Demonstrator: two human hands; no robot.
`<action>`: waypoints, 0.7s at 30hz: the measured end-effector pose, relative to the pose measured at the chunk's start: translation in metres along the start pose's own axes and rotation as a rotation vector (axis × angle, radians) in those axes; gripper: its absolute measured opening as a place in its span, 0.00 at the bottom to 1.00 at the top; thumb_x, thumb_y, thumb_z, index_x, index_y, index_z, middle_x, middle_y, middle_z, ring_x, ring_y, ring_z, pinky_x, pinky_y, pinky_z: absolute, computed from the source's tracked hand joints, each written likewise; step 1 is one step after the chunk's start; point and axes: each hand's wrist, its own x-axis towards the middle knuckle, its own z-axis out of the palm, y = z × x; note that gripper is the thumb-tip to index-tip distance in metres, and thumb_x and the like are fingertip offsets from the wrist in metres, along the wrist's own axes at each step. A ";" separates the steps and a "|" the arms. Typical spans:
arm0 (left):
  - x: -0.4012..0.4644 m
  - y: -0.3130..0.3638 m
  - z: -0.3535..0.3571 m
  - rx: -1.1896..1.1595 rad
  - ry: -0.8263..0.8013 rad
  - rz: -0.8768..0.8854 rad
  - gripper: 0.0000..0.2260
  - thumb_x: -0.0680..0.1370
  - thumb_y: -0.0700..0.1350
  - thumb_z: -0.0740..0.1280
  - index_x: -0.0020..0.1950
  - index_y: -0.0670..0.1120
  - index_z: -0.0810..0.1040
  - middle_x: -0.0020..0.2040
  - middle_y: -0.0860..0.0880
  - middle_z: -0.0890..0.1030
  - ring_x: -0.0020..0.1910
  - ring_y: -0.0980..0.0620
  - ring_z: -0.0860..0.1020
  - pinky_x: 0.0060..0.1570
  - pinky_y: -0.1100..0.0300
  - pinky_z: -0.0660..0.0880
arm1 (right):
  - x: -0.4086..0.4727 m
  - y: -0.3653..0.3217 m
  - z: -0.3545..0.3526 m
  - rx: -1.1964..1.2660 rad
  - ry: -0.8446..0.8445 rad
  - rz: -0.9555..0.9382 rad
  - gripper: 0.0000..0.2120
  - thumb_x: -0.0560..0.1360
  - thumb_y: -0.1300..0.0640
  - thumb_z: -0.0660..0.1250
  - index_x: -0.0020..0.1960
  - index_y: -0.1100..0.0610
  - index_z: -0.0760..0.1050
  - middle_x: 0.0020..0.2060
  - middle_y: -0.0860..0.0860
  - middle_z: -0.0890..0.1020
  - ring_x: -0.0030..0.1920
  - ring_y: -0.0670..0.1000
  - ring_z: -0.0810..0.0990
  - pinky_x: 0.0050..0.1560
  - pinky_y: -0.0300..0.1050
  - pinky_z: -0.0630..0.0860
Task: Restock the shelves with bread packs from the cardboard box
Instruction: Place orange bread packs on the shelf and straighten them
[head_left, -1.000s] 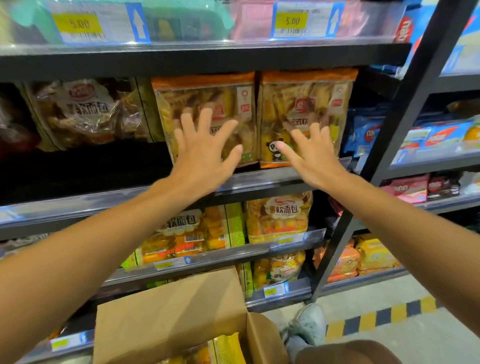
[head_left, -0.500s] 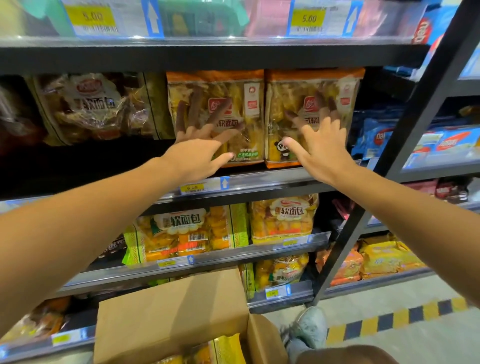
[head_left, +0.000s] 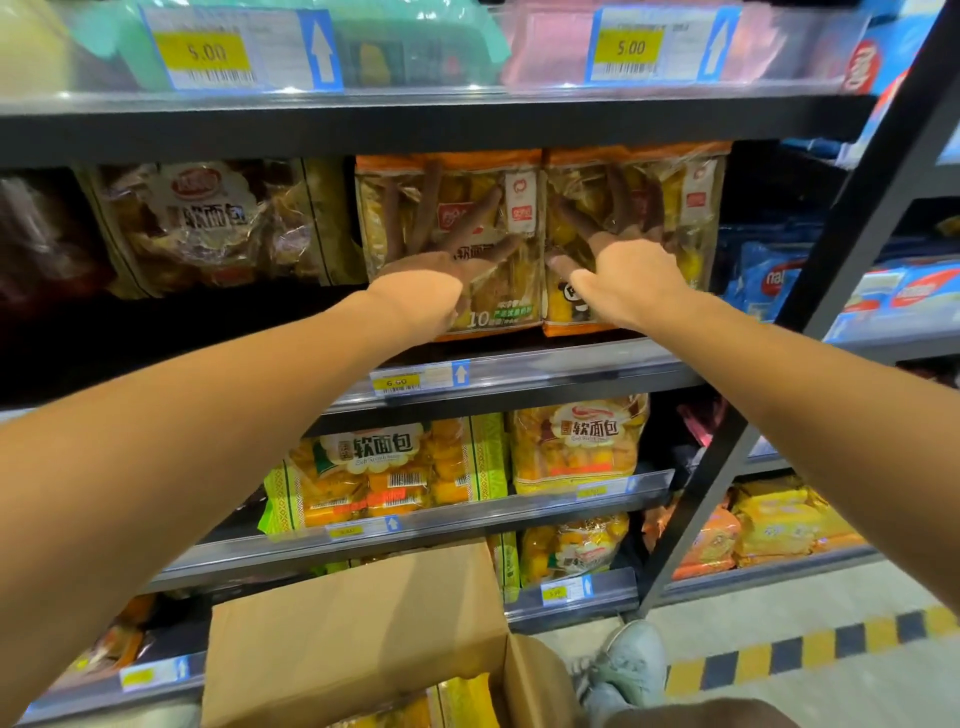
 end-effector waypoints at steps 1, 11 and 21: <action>-0.003 -0.001 -0.002 -0.020 -0.013 0.027 0.41 0.80 0.38 0.59 0.77 0.71 0.40 0.80 0.57 0.32 0.77 0.35 0.32 0.75 0.31 0.48 | -0.002 0.002 -0.002 0.023 0.002 0.001 0.34 0.79 0.31 0.51 0.77 0.52 0.63 0.74 0.63 0.67 0.70 0.68 0.69 0.69 0.62 0.68; -0.062 -0.003 -0.039 -0.201 0.085 0.020 0.25 0.82 0.52 0.61 0.79 0.50 0.60 0.71 0.42 0.70 0.67 0.38 0.70 0.67 0.40 0.66 | -0.055 0.018 -0.006 0.133 0.212 -0.223 0.26 0.81 0.42 0.60 0.75 0.54 0.66 0.73 0.58 0.64 0.72 0.63 0.61 0.72 0.60 0.63; -0.150 -0.020 -0.018 -0.199 0.246 0.160 0.28 0.81 0.54 0.63 0.79 0.49 0.62 0.79 0.48 0.62 0.79 0.45 0.58 0.77 0.44 0.54 | -0.132 0.000 0.017 0.330 0.116 -0.437 0.27 0.82 0.44 0.61 0.79 0.46 0.60 0.79 0.44 0.60 0.80 0.48 0.51 0.79 0.51 0.53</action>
